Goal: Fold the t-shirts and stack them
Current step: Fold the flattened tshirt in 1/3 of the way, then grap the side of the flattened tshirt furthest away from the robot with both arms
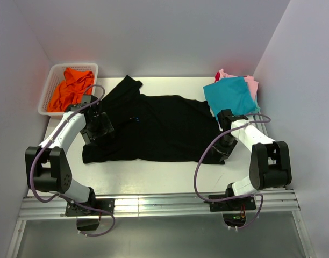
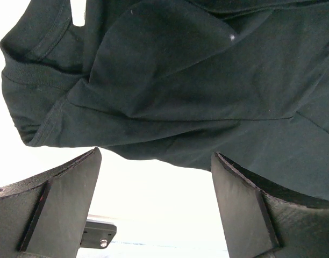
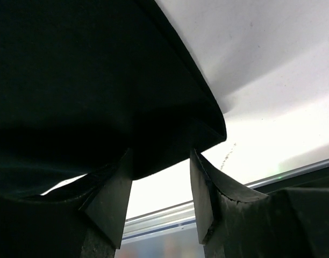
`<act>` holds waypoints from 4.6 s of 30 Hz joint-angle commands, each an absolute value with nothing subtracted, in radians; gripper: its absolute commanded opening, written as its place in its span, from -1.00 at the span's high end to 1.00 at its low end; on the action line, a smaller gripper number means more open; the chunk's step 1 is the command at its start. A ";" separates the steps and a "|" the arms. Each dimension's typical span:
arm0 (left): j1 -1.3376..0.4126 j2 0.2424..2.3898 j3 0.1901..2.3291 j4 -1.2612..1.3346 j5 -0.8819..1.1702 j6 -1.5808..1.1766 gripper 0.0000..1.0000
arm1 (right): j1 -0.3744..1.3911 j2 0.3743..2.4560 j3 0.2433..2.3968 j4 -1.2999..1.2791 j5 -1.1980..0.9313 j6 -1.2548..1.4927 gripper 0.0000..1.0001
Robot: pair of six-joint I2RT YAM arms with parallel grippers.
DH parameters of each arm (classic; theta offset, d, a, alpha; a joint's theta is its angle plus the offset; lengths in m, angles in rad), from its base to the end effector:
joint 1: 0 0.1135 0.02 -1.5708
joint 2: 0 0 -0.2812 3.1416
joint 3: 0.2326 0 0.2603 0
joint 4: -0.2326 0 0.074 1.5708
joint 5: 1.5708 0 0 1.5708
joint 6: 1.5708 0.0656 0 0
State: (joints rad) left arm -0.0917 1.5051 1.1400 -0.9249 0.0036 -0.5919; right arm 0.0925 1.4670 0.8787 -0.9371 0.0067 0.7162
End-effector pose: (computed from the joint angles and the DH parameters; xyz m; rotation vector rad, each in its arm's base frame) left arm 0.2970 -0.0275 0.2256 -0.7108 2.7856 -0.1411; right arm 0.2402 0.0218 0.1631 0.9505 2.9477 0.0181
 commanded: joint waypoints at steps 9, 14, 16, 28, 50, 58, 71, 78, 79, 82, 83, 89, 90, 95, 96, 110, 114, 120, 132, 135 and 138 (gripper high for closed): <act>-0.086 1.422 1.094 -0.913 0.011 -0.617 -0.78 | 0.110 1.447 0.871 -0.925 0.025 0.706 0.58; -0.086 1.407 1.080 -0.913 0.009 -0.620 -0.78 | 0.110 1.466 0.891 -0.928 0.041 0.693 1.00; -0.086 1.402 1.078 -0.914 0.006 -0.621 -0.78 | 0.110 1.462 0.903 -0.936 0.048 0.690 1.00; -0.086 1.388 1.117 -0.943 0.005 -0.632 -0.78 | 0.109 1.543 1.218 -1.055 0.121 0.661 1.00; -0.080 1.298 1.213 -1.089 -0.095 -0.638 -0.79 | 0.104 1.911 1.497 -1.038 0.305 0.600 -0.93; -0.080 1.111 1.019 -1.095 -0.075 -0.785 -0.79 | 0.106 1.544 1.372 -1.088 0.194 0.638 -0.99; -0.080 1.182 0.750 -0.917 -0.034 -0.896 -0.70 | 0.130 1.314 0.775 -0.827 -0.097 0.661 -0.98; -0.078 1.356 0.908 -0.931 -0.136 -0.962 -0.72 | 0.127 1.535 0.877 -0.769 -0.077 0.644 -0.98; -0.078 1.394 0.920 -0.933 -0.147 -0.962 -0.72 | 0.127 1.581 0.893 -0.770 -0.071 0.643 -0.98; -0.078 1.465 0.956 -0.940 -0.173 -0.965 -0.72 | 0.123 1.663 0.951 -0.772 -0.057 0.640 -0.98; -0.078 1.480 0.963 -0.942 -0.179 -0.971 -0.72 | 0.121 1.680 0.971 -0.772 -0.054 0.641 -0.98; -0.078 1.539 0.954 -0.963 -0.209 -0.988 -0.71 | 0.106 1.779 1.020 -0.762 -0.052 0.637 -0.99; -0.078 1.537 0.951 -0.968 -0.216 -0.994 -0.71 | 0.103 1.789 1.025 -0.762 -0.051 0.637 -0.99; -0.080 1.496 0.911 -0.986 -0.232 -1.028 -0.68 | 0.077 1.835 1.063 -0.762 -0.043 0.627 -0.96; -0.080 1.493 0.898 -0.982 -0.232 -1.035 -0.68 | 0.072 1.842 1.068 -0.764 -0.048 0.627 -0.87; -0.080 1.539 0.913 -0.974 -0.218 -1.038 -0.55 | 0.035 1.873 1.100 -0.796 -0.017 0.615 1.00; -0.142 1.490 0.902 -1.006 -0.241 -1.084 -0.55 | 0.034 1.842 1.097 -0.816 -0.006 0.611 1.00; -0.189 1.621 0.864 -0.937 -0.238 -1.071 -0.19 | 0.029 1.799 1.097 -0.863 0.038 0.606 1.00; -0.204 1.659 0.881 -0.916 -0.236 -1.032 0.99 | -0.092 1.623 0.977 -0.908 0.005 0.626 1.00; -0.238 1.556 0.858 -0.963 -0.206 -1.055 0.99 | -0.115 1.551 0.933 -0.943 -0.029 0.649 1.00; -0.281 1.441 0.836 -1.037 -0.169 -1.089 0.99 | -0.118 1.488 0.894 -0.978 -0.041 0.646 1.00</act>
State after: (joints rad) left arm -0.2501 1.5513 0.8654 -0.9501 -0.1604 -1.0557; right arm -0.0952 1.5631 0.9165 -0.9207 -0.1127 0.6376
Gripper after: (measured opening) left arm 0.039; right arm 0.045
